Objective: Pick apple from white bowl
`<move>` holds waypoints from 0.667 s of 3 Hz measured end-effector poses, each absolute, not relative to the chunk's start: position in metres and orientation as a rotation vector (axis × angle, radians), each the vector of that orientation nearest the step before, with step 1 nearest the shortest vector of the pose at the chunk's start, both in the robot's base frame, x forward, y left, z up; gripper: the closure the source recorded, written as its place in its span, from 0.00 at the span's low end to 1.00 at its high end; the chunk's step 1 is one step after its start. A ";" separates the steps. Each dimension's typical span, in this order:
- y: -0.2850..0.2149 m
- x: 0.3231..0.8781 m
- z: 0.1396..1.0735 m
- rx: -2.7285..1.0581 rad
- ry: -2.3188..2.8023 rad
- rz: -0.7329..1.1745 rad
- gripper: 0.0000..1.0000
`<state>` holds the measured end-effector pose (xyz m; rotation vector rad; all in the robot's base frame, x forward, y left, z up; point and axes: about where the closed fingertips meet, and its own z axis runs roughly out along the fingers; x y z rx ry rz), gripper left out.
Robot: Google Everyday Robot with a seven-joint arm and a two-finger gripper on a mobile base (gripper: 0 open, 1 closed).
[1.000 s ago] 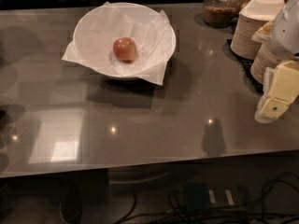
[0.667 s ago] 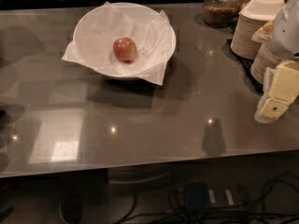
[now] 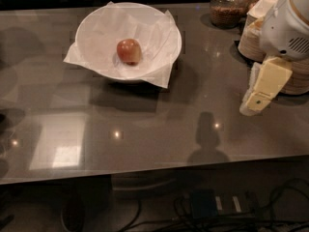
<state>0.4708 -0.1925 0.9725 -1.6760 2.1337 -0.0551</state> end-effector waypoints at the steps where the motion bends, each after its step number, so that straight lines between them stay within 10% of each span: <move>1: -0.172 0.507 0.964 -1.611 2.100 -0.023 0.00; 2: -0.148 0.550 0.953 -1.553 2.071 0.034 0.00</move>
Offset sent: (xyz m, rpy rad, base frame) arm 0.1352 0.0704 -0.0335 0.2226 -0.0731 -0.0430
